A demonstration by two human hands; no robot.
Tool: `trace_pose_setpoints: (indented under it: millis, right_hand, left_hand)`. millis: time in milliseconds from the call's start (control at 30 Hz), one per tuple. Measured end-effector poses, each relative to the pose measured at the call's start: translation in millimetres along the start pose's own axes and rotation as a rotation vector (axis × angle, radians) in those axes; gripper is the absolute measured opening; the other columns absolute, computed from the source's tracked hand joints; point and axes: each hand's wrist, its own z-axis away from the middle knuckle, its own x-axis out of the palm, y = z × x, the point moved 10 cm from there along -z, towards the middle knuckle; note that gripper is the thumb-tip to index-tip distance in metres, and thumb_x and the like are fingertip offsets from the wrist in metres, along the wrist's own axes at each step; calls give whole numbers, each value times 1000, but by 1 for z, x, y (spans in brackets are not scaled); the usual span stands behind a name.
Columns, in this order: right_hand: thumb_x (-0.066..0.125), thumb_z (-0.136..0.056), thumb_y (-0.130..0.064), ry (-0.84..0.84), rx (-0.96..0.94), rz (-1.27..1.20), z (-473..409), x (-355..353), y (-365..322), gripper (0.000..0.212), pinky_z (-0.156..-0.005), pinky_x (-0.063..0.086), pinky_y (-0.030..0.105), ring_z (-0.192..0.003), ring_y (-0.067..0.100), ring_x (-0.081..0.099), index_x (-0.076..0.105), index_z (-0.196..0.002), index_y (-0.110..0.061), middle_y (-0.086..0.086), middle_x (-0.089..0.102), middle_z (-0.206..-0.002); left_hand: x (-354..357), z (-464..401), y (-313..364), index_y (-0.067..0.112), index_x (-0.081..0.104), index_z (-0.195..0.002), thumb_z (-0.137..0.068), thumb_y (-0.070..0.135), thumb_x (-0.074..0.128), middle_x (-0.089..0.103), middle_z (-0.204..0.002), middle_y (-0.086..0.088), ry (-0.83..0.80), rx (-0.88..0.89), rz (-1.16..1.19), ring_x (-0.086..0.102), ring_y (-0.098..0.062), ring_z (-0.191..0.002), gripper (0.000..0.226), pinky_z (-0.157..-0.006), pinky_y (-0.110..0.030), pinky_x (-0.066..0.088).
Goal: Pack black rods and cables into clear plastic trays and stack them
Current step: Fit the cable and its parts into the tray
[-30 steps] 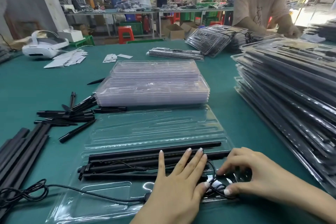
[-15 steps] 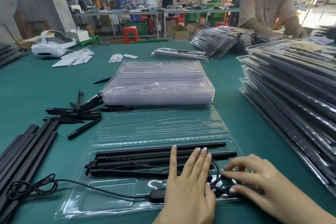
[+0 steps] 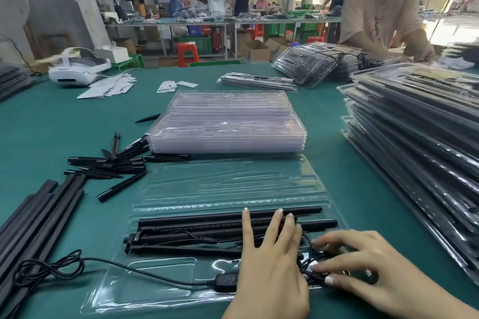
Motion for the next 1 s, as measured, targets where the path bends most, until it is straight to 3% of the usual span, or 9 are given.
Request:
trace_pose_setpoints:
  millis: [133,300,367,433,467,533,600,767,1000]
  right_hand:
    - [75,-73,-44,-49,107,-103,-6,6,12,11,-80,43,15,-88,-13,62,73,-83,-48,-29,67,-87]
    - [78,-75,-40,-224,125,-33,-10,28,16,40,-79,40,9,-93,-14,54,51,-85,-69,-33,60,-98]
    - [76,-76,-42,-270,147,7,-12,33,19,42,-76,40,9,-91,-11,53,46,-84,-70,-25,63,-92]
    - [77,-74,-40,-283,168,-17,-14,34,21,40,-74,42,11,-88,-10,54,50,-82,-67,-25,61,-91]
    - [78,-74,-39,-279,171,-25,-13,33,21,39,-74,43,12,-88,-9,54,51,-82,-67,-29,57,-98]
    - [78,-74,-39,-261,176,-18,-12,32,22,39,-74,44,13,-89,-7,55,51,-83,-66,-37,48,-108]
    - [78,-75,-38,-235,196,-23,-10,32,23,38,-76,45,15,-87,-5,56,52,-83,-64,-27,57,-98]
    - [78,-77,-29,-174,192,-43,-6,30,20,37,-76,42,11,-91,-6,55,54,-82,-58,-28,59,-88]
    - [71,-79,-46,-197,142,13,-2,27,13,12,-93,34,25,-108,-8,41,67,-90,-49,-29,49,-106]
  left_hand:
    - [11,1,7,23,78,-96,-48,45,53,69,-87,11,-159,-6,52,68,-12,-78,59,-75,-47,58]
    - [19,3,13,20,77,-100,-45,48,58,67,-89,13,-243,-25,188,65,-9,-75,65,-78,-24,56]
    - [15,0,10,12,62,-126,-63,39,60,60,-118,4,-254,-34,178,60,-16,-102,68,-101,-26,44]
    - [22,-2,14,7,31,-148,-84,26,51,32,-150,-5,-260,-23,178,36,-26,-133,69,-117,-35,20]
    - [22,-1,14,9,43,-143,-79,30,56,41,-147,-4,-251,-31,183,44,-24,-130,69,-114,-33,29]
    - [20,7,10,23,76,-104,-47,50,69,71,-109,7,-240,-69,220,69,-10,-94,64,-85,-23,54]
    - [17,9,11,30,78,-92,-44,57,70,73,-95,13,-135,-76,232,70,-5,-83,56,-76,-20,55]
    - [26,14,15,27,73,-111,-92,49,24,65,-121,11,-149,-53,174,60,-7,-115,57,-98,-37,31]
    - [31,23,13,36,61,-126,-88,53,26,57,-133,12,-280,-56,152,53,-4,-123,55,-101,-42,24]
